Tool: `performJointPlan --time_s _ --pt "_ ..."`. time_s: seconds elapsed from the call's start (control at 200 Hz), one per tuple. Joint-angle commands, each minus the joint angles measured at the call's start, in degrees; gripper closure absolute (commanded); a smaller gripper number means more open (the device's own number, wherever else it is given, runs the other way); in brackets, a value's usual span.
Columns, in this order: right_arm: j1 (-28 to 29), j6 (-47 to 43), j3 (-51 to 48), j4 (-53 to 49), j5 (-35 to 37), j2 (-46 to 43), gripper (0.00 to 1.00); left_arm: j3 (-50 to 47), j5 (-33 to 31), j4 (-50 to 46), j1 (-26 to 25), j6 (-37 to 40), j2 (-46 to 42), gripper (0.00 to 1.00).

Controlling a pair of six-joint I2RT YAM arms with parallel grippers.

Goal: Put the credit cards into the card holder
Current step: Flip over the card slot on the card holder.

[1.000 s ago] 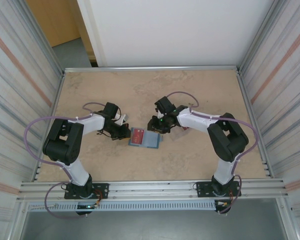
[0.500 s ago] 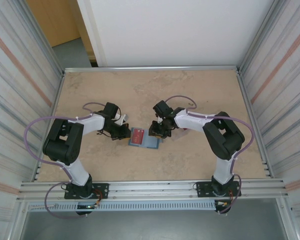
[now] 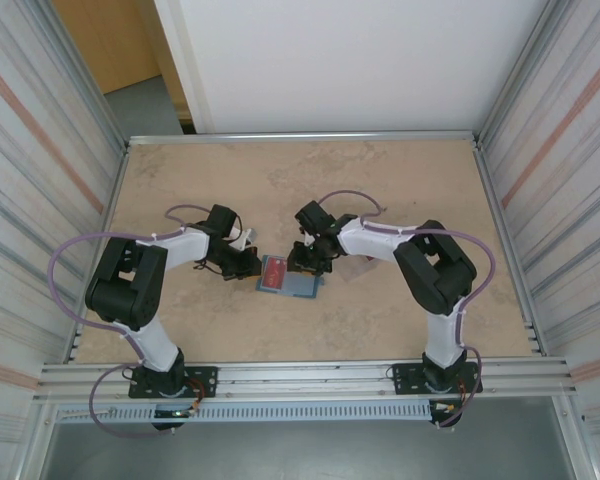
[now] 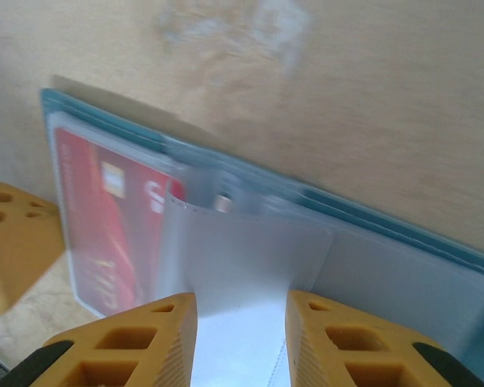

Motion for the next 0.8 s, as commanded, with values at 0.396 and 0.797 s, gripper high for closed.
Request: performJointPlan --time_s 0.396,0.797 --pt "2.1 2.7 4.5 7.5 -9.3 3.6 0.66 0.3 0.9 -0.5 -0.5 -0.8 0.5 1.00" --pt "1.2 3.6 1.9 9.0 -7.8 7.0 0.67 1.3 2.7 -2.8 1.1 -0.4 -3.7 1.00"
